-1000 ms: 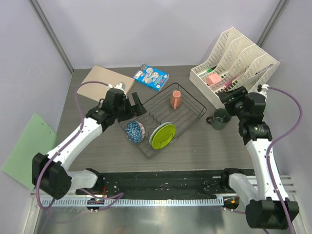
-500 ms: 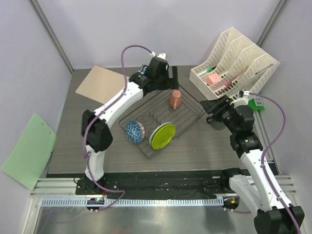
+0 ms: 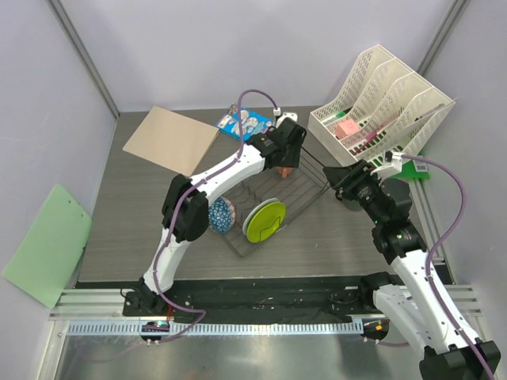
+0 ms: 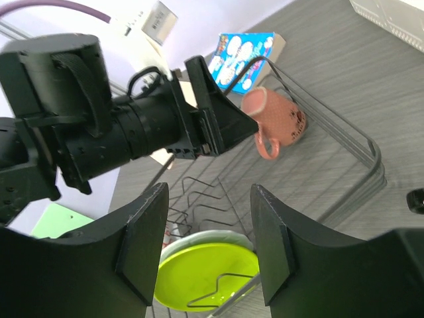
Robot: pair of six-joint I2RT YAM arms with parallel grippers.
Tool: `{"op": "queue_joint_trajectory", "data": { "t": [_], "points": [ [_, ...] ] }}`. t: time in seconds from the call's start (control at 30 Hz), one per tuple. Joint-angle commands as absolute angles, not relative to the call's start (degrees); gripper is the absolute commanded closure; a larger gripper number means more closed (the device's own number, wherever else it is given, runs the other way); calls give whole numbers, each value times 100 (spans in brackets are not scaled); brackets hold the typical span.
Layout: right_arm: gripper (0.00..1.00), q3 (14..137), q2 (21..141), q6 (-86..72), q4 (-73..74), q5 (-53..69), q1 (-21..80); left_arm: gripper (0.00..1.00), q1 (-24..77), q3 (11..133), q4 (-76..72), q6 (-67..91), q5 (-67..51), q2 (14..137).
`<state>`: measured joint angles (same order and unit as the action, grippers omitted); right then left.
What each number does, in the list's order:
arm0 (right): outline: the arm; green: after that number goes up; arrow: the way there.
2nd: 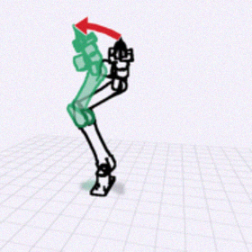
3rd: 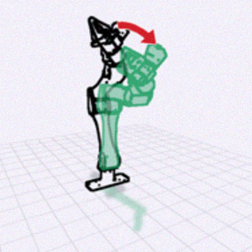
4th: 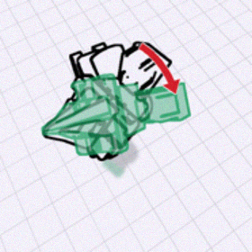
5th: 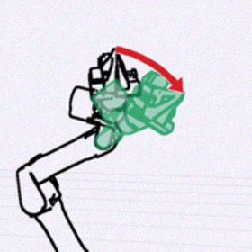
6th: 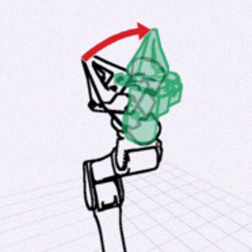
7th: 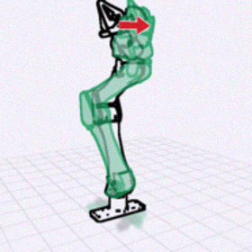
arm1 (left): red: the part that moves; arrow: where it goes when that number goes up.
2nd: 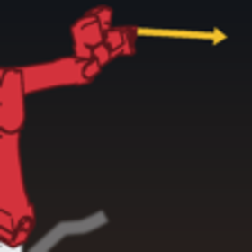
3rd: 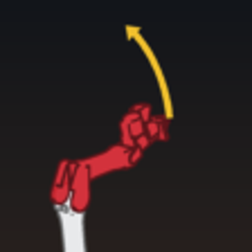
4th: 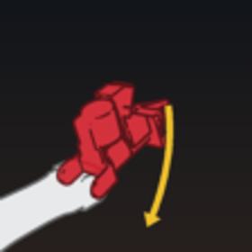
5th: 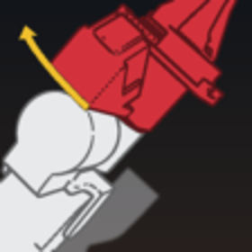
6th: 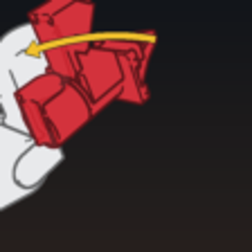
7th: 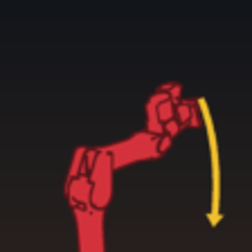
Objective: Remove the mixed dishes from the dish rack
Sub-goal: Pick up the cup from the dish rack.
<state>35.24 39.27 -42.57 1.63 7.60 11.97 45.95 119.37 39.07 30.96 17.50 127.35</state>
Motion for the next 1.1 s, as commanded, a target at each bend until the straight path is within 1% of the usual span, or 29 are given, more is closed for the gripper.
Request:
{"op": "queue_joint_trajectory", "data": {
  "t": [0.0, 0.43, 0.57, 0.73, 0.77, 0.83, 0.87, 0.93, 0.97, 1.07],
  "points": [
    [42, 3358, 3929, -4175, -281, 642, 1292, 39, 4579, 11883, 3718, 3032, 2250, 12779],
    [42, 3164, 3894, -4008, -211, 431, 1397, 39, 4579, 11690, 3147, 3278, 2312, 13359],
    [42, 3129, 3893, -3990, -193, 396, 1406, 43, 4579, 11681, 3050, 3261, 2320, 13465],
    [42, 3067, 3920, -3990, -193, 378, 1406, 62, 4579, 11654, 3006, 3261, 2320, 13500],
    [42, 3059, 3920, -3999, -193, 369, 1406, 67, 4579, 11637, 3006, 3252, 2320, 13491],
    [42, 3059, 3964, -4008, -193, 360, 1398, 73, 4579, 11550, 2988, 3243, 2329, 13439],
    [42, 3067, 3973, -4017, -193, 369, 1406, 80, 4579, 11514, 2953, 3234, 2338, 13430],
    [42, 3067, 3999, -4017, -193, 378, 1397, 88, 4579, 11426, 2936, 3234, 2355, 13316],
    [42, 3067, 4016, -4025, -193, 387, 1397, 99, 4579, 11321, 2927, 3217, 2355, 13263],
    [43, 3076, 4008, -4043, -185, 404, 1406, 100, 4579, 11137, 2874, 3155, 2355, 13017]
  ]
}}
